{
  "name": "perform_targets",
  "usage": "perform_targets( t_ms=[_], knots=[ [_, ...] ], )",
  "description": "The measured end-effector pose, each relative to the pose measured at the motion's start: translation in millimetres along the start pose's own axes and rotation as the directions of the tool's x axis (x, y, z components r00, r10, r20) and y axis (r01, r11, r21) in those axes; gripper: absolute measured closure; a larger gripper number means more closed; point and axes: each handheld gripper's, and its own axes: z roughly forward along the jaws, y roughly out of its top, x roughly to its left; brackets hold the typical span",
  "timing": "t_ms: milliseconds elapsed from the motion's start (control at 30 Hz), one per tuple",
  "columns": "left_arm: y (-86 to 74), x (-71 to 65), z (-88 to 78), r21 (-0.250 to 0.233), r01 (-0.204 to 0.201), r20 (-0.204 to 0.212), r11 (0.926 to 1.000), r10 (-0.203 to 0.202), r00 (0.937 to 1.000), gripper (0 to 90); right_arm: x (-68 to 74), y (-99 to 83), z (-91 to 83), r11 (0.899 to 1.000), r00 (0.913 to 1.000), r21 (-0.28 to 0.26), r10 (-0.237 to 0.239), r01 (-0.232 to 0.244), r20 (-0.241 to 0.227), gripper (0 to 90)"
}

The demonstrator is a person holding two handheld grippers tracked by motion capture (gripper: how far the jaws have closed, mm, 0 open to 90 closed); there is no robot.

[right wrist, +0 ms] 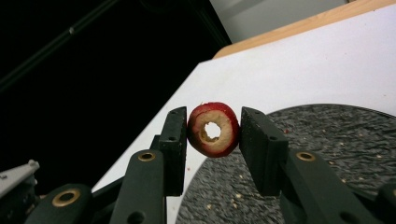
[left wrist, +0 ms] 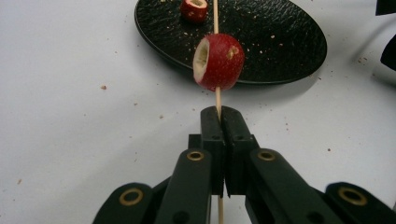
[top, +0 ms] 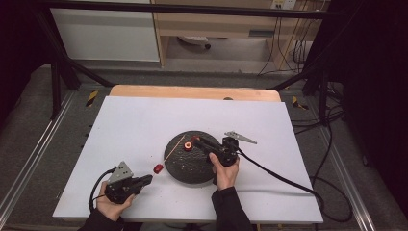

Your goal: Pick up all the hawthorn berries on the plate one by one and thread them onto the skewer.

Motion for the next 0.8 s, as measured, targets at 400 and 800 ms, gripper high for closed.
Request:
perform_targets(
  t_ms=[400,800],
  knots=[
    [0.0,-1.8,-0.2,-0.019,0.012,-0.001,0.9998,-0.012,0.9999,88.1,0.8,-0.1,2.7,0.990,0.9969,-0.116,0.072,-0.075,-0.031,63.0],
    [2.5,-5.3,-1.1,-0.054,0.018,0.003,0.9983,-0.018,0.9998,88.1,1.1,7.8,2.0,0.973,0.9916,-0.194,0.118,-0.126,-0.053,63.1]
  ],
)
